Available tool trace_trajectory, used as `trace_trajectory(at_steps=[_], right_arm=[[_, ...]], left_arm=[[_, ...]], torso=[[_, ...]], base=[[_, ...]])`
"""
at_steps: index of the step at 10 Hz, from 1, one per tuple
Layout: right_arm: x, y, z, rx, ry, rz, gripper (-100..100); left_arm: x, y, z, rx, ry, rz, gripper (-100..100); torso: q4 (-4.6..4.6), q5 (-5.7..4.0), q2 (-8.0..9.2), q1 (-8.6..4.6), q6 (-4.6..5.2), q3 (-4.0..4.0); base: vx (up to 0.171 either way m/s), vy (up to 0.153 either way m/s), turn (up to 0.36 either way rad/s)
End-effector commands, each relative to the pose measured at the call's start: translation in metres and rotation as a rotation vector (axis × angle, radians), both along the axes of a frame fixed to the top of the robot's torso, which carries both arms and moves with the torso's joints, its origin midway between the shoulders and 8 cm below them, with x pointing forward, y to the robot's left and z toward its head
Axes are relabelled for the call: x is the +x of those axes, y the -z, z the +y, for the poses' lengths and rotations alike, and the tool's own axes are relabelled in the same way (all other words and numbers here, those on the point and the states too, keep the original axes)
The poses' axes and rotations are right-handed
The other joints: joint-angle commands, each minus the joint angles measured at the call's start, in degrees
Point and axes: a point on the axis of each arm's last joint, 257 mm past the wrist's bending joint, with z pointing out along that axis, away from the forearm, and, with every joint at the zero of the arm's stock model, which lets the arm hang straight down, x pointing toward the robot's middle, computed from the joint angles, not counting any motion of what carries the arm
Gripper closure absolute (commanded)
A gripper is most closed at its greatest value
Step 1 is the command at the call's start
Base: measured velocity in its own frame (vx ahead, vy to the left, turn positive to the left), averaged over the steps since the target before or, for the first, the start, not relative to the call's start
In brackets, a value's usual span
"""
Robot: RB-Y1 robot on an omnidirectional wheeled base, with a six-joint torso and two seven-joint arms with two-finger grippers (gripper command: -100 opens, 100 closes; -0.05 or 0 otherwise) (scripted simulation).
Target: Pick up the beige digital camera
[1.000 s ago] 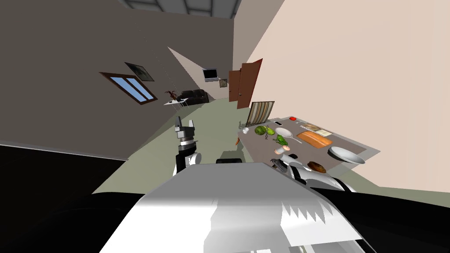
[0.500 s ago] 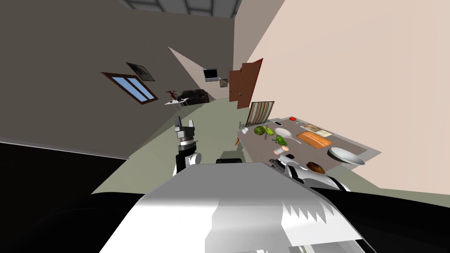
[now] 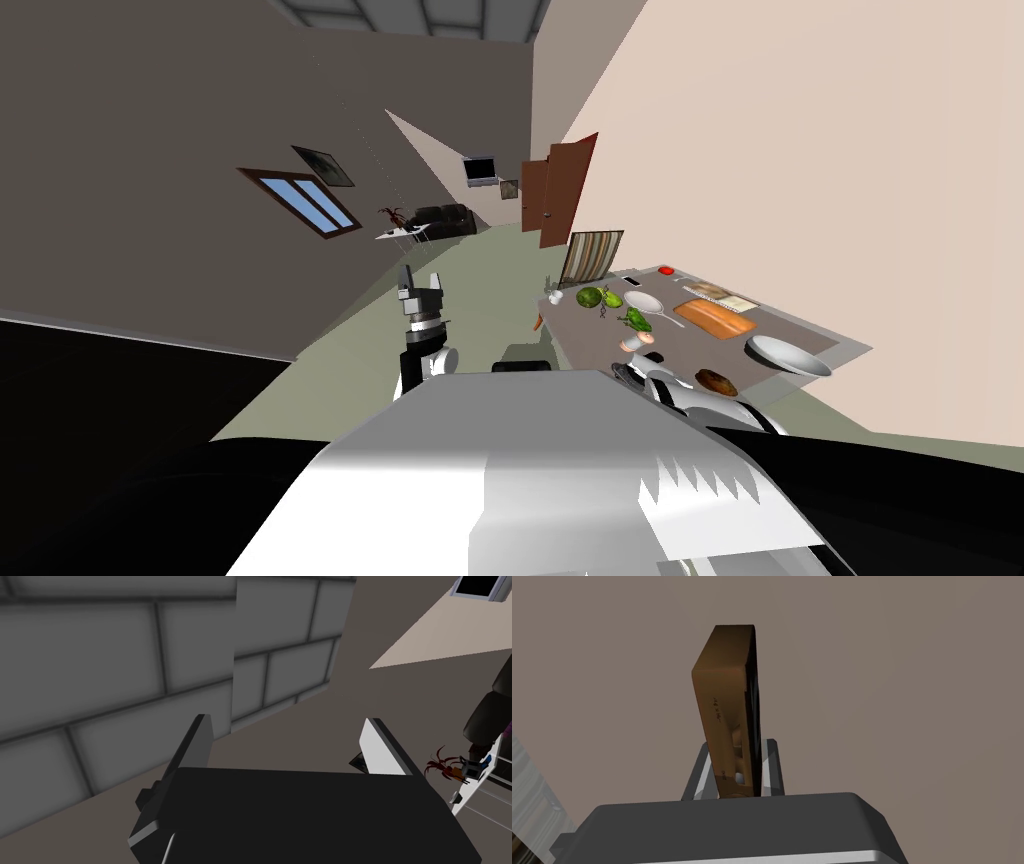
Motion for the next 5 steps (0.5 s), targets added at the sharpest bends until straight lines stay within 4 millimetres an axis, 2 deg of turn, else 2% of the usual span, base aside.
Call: trace_trajectory(at_steps=[1, 3, 4, 5], right_arm=[[0.0, 0.0, 0.0, 0.0, 0.0, 0.0, 100], [0.0, 0.0, 0.0, 0.0, 0.0, 0.0, 100], [0.0, 0.0, 0.0, 0.0, 0.0, 0.0, 0], [0.0, -0.007, -0.01, 0.0, -0.004, 0.004, 100]], left_arm=[[0.0, 0.0, 0.0, 0.0, 0.0, 0.0, 0], [0.0, 0.0, 0.0, 0.0, 0.0, 0.0, 0], [0.0, 0.0, 0.0, 0.0, 0.0, 0.0, 0], [0.0, 0.0, 0.0, 0.0, 0.0, 0.0, 0]], torso=[[0.0, 0.0, 0.0, 0.0, 0.0, 0.0], [-0.01, 0.0, -0.02, 0.0, 0.01, -0.02], [-0.01, 0.0, -0.02, -0.01, 0.01, -0.01], [-0.01, -0.01, -0.01, -0.01, 0.01, -0.01]], base=[[0.0, 0.0, 0.0], [0.0, 0.0, 0.0], [0.0, 0.0, 0.0], [0.005, 0.05, -0.033]])
